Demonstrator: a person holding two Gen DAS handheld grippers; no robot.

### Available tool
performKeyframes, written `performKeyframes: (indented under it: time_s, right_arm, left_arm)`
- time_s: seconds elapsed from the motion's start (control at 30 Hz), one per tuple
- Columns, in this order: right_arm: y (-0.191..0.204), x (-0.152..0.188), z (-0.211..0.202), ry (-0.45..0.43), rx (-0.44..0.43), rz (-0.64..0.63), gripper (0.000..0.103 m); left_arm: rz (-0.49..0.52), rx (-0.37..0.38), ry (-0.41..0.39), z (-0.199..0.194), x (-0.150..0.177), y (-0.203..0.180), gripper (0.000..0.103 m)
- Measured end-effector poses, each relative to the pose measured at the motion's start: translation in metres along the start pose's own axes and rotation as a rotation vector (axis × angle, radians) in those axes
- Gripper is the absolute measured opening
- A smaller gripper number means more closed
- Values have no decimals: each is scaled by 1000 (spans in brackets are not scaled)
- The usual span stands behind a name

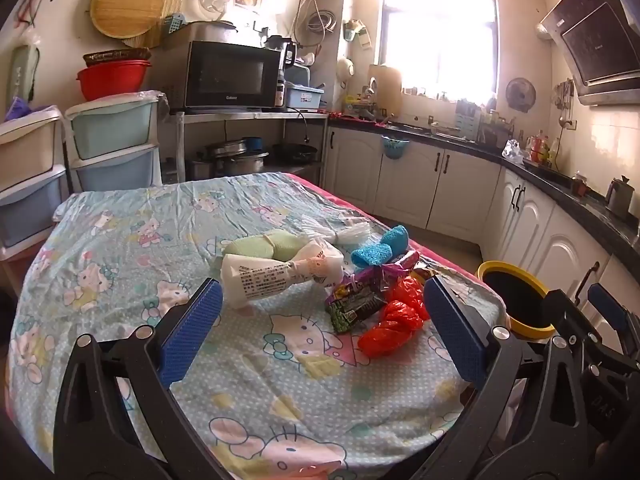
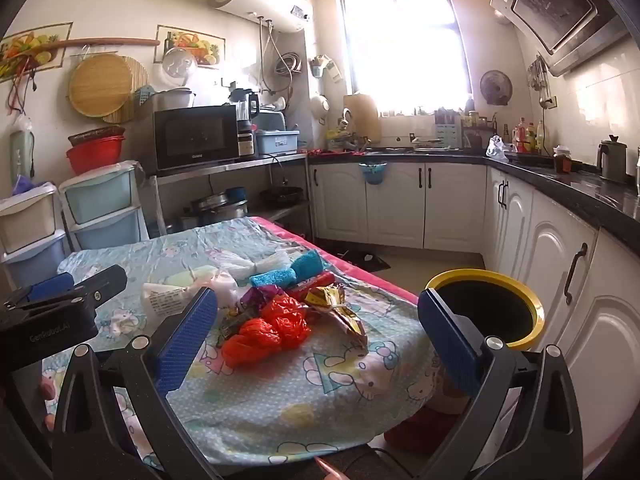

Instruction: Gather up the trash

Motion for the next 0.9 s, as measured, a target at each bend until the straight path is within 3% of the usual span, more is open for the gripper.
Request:
performKeyframes:
  time_s: [0.9]
  right_arm:
    - [5, -6, -6, -25, 13, -34, 97]
  left_arm:
    - [-11, 12, -12, 1, 1, -2, 93]
Point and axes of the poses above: each gripper's, at about its wrist camera, not at the fingertips, and z roughly the way its jaws point, y to its left, x to its underside, the point moved 6 cm from there along z, roughly the way its jaws point, and after that the axes turned 7 degrees about -x, right-handed, at the moved point
